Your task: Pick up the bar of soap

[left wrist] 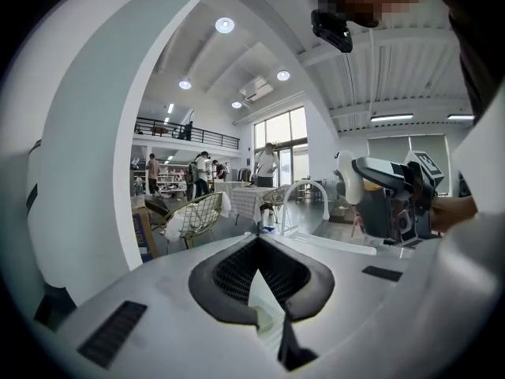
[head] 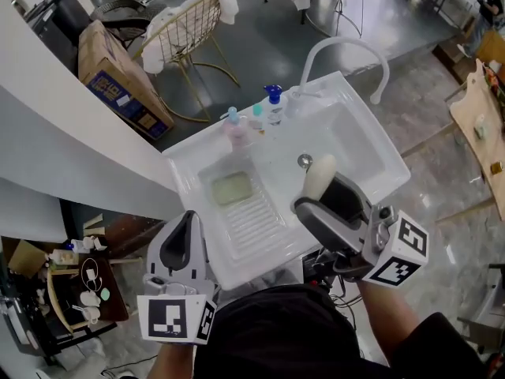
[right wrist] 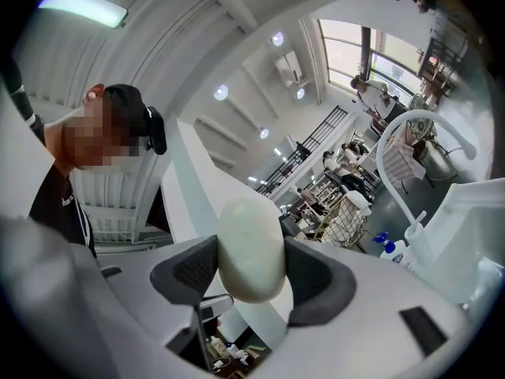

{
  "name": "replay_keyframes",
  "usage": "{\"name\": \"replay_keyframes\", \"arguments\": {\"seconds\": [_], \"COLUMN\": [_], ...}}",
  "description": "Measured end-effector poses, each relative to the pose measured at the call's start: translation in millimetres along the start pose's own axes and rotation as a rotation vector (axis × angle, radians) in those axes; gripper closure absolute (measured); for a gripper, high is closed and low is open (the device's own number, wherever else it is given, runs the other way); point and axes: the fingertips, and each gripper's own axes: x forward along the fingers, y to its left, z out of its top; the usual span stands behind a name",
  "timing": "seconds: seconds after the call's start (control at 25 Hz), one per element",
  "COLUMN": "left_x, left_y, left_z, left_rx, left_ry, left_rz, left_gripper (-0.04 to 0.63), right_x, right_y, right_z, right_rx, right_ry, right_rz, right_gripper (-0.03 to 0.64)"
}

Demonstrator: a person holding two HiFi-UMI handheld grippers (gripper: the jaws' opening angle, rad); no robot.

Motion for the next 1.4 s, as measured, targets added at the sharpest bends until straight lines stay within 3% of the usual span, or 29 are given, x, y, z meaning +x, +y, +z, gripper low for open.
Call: {"name": "replay_keyframes", "arguments": {"seconds": [0.32, 1.0, 1.4], "left_x": [-40, -220, -264], "left_y": [-6, 2, -18], "left_z": [5, -30, -29], "left_rx": [0.004, -0.027, -0.042], "left_ry": [-0.04, -0.123, -0.135], "left_rz": [-0.065, -0.031, -0.026], "left_gripper": [0.592, 0.592, 0.592], "right_x": [-16, -70, -100], "right_y": [47, 199, 240], "right_z": [-12, -83, -82], "right_rx": [-0.02, -0.063, -0.094], "right_ry": [-0.046, -0.081, -0.081], "right_rz": [-0.051, -0.06, -0.059], "right_gripper": [0.348, 0.348, 0.35]}}
